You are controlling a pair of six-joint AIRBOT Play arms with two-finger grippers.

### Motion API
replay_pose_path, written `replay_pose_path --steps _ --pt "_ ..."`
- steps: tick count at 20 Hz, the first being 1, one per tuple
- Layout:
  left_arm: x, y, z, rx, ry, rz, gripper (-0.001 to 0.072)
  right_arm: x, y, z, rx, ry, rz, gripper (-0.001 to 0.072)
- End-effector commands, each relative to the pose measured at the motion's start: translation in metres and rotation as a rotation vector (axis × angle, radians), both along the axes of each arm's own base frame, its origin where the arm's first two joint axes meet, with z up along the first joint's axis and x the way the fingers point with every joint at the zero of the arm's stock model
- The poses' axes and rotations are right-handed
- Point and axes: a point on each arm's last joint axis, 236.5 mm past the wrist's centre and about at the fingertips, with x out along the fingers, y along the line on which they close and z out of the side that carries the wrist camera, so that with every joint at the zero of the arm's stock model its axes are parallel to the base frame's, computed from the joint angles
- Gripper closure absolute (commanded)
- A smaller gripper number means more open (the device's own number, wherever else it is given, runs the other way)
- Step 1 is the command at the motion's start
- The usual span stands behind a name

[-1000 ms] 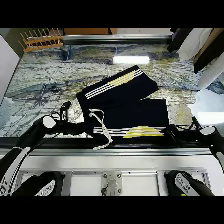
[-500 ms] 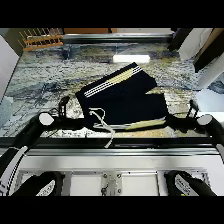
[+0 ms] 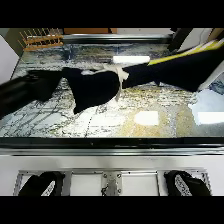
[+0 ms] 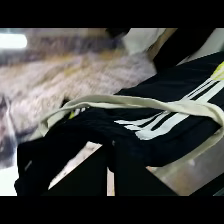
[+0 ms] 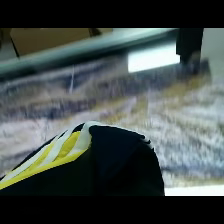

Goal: Fold the clothes and pants, and hang the long-sleeved shirts on hangers.

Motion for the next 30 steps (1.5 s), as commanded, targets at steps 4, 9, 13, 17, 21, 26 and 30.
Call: replay_pose_path --steps 4,9,13,17,21,26,30 --pt "-0.126 0.003 0.108 -0.211 -0.232 -0.129 0.07 -0.122 0.03 0.171 -0.108 -0.486 -0.024 0.0712" --pt "-0.126 -0.002 0.076 -0.288 -0.086 -0.139 0.07 -0.113 0.046 0.167 -0.044 -0.46 0.06 0.0712" --pt "-0.083 -0.022 -0.01 -0.249 0.186 -0.111 0.07 -0.029 0.063 0.092 0.044 -0.175 0.223 0.0712" --pt "-0.01 -0.029 -0.124 -0.124 0.449 0.012 0.07 0.087 0.088 -0.061 -0.02 0.246 0.308 0.0713" --pt "0.105 0.024 -0.208 -0.003 0.543 0.269 0.07 0.173 0.101 -0.198 -0.13 0.482 0.258 0.0713" --pt "0.211 0.068 -0.286 0.112 0.673 0.315 0.07 0.196 0.106 -0.223 -0.038 0.497 0.213 0.0712" --pt "0.23 0.111 -0.297 0.116 0.736 0.359 0.07 0.152 0.107 -0.211 -0.101 0.567 0.263 0.0712"
